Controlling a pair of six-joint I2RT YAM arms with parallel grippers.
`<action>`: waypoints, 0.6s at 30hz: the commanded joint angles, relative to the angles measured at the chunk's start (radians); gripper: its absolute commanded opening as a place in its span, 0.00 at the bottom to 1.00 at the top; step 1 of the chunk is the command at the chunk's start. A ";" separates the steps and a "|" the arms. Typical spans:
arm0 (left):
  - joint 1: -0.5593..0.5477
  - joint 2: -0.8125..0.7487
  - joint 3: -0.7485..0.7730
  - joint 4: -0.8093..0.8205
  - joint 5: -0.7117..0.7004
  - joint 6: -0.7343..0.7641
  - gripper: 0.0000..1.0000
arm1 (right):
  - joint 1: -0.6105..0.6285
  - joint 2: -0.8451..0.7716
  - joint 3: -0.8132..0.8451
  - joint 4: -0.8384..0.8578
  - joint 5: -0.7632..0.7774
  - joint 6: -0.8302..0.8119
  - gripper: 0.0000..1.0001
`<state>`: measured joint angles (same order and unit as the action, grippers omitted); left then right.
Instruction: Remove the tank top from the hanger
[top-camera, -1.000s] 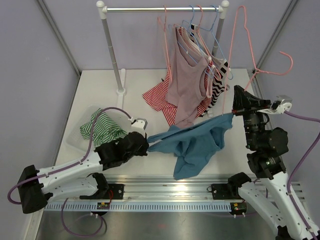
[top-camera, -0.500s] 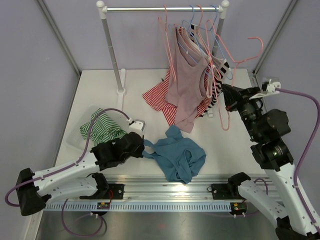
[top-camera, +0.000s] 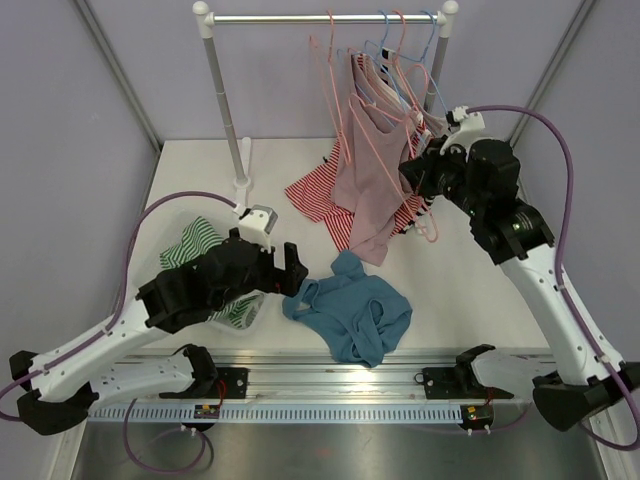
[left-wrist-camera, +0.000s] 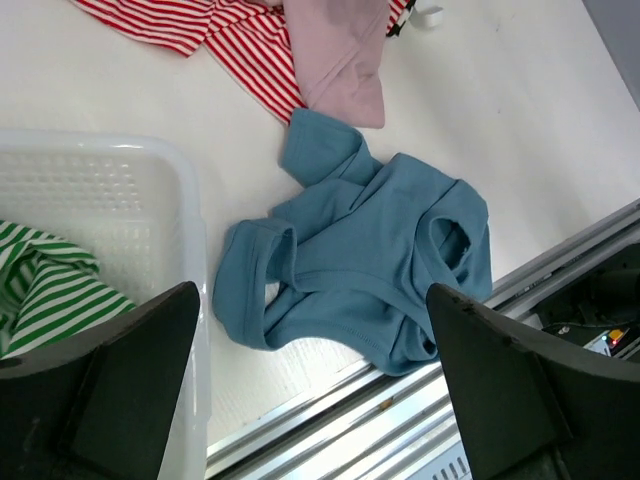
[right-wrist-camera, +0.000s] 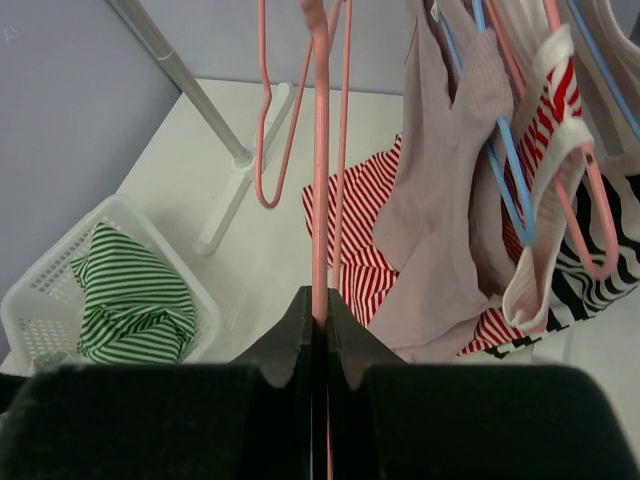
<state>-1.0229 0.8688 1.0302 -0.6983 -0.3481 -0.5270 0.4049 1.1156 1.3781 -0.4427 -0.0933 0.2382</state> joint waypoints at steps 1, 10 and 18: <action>-0.005 -0.037 0.059 -0.118 -0.047 0.042 0.99 | 0.003 0.105 0.149 -0.004 -0.013 -0.056 0.00; -0.005 -0.229 -0.011 -0.237 -0.184 0.120 0.99 | 0.020 0.453 0.544 -0.086 0.063 -0.126 0.00; -0.005 -0.326 -0.102 -0.170 -0.199 0.125 0.99 | 0.041 0.731 0.928 -0.169 0.132 -0.172 0.00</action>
<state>-1.0233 0.5514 0.9333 -0.9241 -0.5091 -0.4244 0.4328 1.8027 2.1723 -0.5808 -0.0154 0.1062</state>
